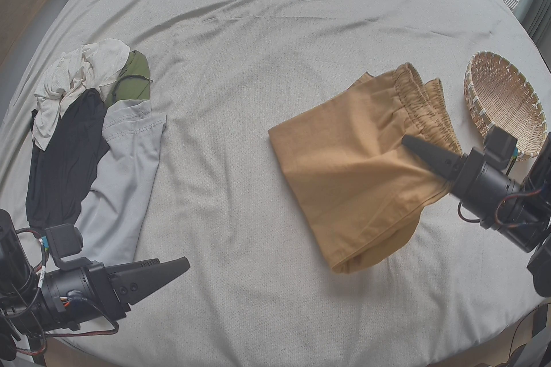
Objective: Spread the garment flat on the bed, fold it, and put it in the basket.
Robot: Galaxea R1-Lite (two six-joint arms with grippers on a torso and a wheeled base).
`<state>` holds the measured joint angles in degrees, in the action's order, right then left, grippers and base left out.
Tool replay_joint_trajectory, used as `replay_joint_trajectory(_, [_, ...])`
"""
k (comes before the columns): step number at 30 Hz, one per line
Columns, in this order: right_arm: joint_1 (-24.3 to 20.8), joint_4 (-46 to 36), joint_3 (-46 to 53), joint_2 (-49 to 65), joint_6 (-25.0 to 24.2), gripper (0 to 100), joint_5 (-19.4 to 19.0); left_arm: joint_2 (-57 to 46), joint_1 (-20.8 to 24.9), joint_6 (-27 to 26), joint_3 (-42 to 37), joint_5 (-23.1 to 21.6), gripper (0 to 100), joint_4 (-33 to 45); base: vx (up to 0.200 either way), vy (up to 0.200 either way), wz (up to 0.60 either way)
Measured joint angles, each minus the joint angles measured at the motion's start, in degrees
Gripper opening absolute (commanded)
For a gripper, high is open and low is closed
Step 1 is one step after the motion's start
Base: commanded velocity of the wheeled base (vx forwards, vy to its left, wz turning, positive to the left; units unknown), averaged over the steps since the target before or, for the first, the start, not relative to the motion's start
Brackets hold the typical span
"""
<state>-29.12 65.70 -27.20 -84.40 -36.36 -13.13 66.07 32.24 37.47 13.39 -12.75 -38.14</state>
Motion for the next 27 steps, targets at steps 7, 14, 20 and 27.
replay_joint_trajectory(7, [1.93, -8.24, -8.30, 3.94, 0.16, 0, 0.22, -0.06, 0.00, 0.02, -1.07, 0.00, 100, -1.27, 0.000, 0.000, 0.00])
replay_joint_trajectory(14, [7.16, -12.15, -14.95, 5.86, 1.91, 0, 1.23, -0.04, 0.00, 0.13, -1.67, 0.00, 100, -1.62, 0.000, 0.000, 0.00])
replay_joint_trajectory(20, [11.26, -14.46, -20.24, 6.31, 2.46, 0, 3.67, -0.04, 0.00, 1.26, -1.71, -0.07, 100, -1.76, 0.000, 0.000, 0.00])
replay_joint_trajectory(27, [17.88, -15.91, -25.25, 6.17, 4.35, 0, 6.60, -0.06, 0.00, 1.52, -1.82, -0.07, 100, -1.76, 0.000, 0.000, 0.00])
